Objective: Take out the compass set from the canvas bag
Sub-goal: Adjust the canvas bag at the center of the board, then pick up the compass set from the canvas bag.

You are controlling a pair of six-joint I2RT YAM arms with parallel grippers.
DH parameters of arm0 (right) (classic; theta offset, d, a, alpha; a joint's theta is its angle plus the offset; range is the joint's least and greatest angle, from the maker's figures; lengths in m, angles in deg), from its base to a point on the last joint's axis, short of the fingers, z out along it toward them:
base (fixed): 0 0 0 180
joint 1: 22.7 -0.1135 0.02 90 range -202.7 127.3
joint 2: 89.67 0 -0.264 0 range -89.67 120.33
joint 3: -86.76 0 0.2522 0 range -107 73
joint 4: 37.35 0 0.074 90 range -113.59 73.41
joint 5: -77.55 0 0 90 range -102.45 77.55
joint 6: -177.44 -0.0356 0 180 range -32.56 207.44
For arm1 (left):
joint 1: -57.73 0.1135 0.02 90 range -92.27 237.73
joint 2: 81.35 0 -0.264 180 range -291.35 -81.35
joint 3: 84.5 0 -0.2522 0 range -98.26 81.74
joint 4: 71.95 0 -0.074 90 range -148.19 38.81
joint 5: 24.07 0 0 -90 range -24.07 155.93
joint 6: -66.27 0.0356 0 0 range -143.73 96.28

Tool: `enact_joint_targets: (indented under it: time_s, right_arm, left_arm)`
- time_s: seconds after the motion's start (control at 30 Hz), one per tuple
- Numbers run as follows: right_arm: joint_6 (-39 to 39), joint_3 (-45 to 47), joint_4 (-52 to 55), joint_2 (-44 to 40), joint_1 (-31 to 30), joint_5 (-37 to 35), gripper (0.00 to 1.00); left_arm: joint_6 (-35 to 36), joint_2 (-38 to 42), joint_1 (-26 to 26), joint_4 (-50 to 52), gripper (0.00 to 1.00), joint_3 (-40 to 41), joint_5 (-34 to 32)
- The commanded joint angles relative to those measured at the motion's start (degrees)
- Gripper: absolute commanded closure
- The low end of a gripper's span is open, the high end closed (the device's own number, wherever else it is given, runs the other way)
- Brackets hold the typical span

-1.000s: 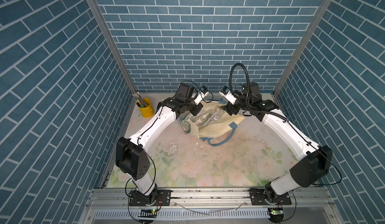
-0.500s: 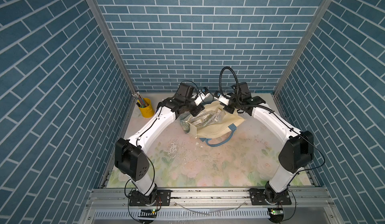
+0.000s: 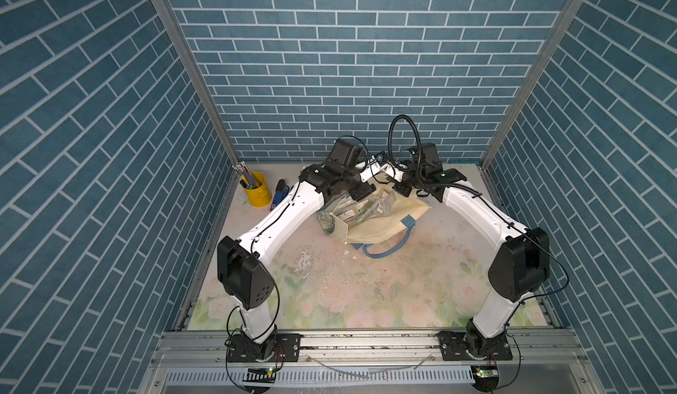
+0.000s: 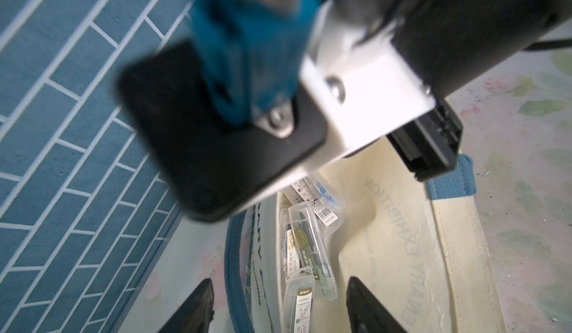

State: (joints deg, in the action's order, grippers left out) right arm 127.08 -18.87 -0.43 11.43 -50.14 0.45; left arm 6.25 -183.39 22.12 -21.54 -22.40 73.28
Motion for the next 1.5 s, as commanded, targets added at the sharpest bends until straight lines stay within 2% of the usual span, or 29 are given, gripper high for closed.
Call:
enact_joint_targets:
  time_s: [0.0,0.1,0.17,0.37,0.47,0.53,0.67,0.73,0.8,0.93,1.07,1.23,1.47]
  right_arm:
    - [-1.88,-1.58,-4.04,0.72,0.19,4.58,1.00]
    - [-2.61,-1.52,-4.77,0.62,0.60,5.63,1.00]
    - [-3.05,-1.17,-5.32,0.65,0.81,6.36,1.00]
    - [-3.63,-0.61,-6.76,1.07,1.33,7.39,1.00]
    - [-3.94,-0.97,-7.33,1.38,1.43,7.50,1.00]
    - [-4.82,-1.84,-6.80,1.02,1.43,7.03,1.00]
    - [-9.01,-1.76,-3.85,-4.20,1.35,6.61,0.71]
    - [-12.36,1.33,-3.75,-8.52,1.04,6.31,0.61]
    - [-18.36,6.57,-6.24,-13.31,0.30,4.74,0.55]
    - [-32.31,18.32,-12.33,-22.22,-2.68,0.17,0.55]
    - [-48.63,25.47,-16.12,-25.05,-7.37,-6.20,0.65]
    - [-61.25,28.57,-22.71,-19.67,-10.41,-7.55,0.71]
    - [-68.62,34.53,-30.03,-10.29,-10.79,-9.05,0.76]
  left_arm:
    - [1.60,-1.00,0.06,1.32,0.32,-0.60,-3.76]
    - [1.46,-2.00,0.20,0.97,0.37,-0.82,-5.10]
    - [1.34,-2.68,0.24,0.75,0.45,-0.80,-5.80]
    - [0.13,-3.08,0.59,-0.71,0.86,-0.11,-8.70]
    - [-1.16,-2.50,0.81,-1.82,0.99,0.06,-9.59]
    - [-1.88,-1.99,0.81,-2.40,1.00,0.24,-9.80]
    - [-3.69,-0.86,0.81,-3.58,1.00,0.73,-10.47]
    - [-4.76,0.14,0.81,-4.87,1.00,1.99,-10.67]
    - [-6.06,1.13,0.81,-6.38,1.00,3.39,-10.84]
    - [-8.20,2.74,0.81,-8.66,1.00,5.50,-10.27]
    - [-9.47,3.62,0.81,-9.31,1.00,6.17,-9.55]
    - [-11.53,5.41,0.76,-11.27,1.00,7.84,-7.61]
    - [-14.21,8.92,0.66,-12.87,1.00,9.11,-4.68]
